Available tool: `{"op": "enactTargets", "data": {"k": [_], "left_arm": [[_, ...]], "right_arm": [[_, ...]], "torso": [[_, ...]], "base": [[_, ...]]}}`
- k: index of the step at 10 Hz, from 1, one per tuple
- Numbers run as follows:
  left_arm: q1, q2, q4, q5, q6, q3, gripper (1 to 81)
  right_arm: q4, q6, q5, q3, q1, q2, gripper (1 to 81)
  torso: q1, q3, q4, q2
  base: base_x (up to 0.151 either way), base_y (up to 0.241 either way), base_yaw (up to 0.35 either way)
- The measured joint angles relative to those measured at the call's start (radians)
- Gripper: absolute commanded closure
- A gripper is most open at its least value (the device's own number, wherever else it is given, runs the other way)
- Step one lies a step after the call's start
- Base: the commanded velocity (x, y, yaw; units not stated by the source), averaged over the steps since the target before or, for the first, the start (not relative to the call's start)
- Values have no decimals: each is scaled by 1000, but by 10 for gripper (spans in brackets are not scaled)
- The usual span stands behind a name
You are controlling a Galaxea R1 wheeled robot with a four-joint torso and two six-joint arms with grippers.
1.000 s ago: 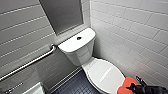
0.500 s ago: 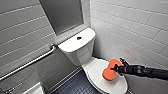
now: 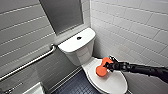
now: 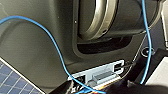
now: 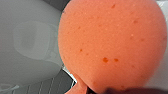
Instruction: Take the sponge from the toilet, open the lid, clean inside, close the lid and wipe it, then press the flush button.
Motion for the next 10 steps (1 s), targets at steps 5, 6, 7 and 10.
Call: {"op": "enactTargets", "data": {"k": [5,6,7,10], "left_arm": [[1,0,-1,0,0,0,10],[2,0,-1,1,0,0,10],[4,0,-1,0,0,0,10],[6,0,-1,0,0,0,10]], "right_arm": [[-34,5,183,-424,-41,164,811],[-40,9,243,-535,-51,196,811],[-42,12,296,-613,-69,227,811],[-58,20,444,-724,-114,281,811]], "torso": [[0,0,0,0],[0,0,0,0],[0,0,0,0],[0,0,0,0]], "base": [[0,0,0],[0,0,0],[0,0,0],[0,0,0]]}}
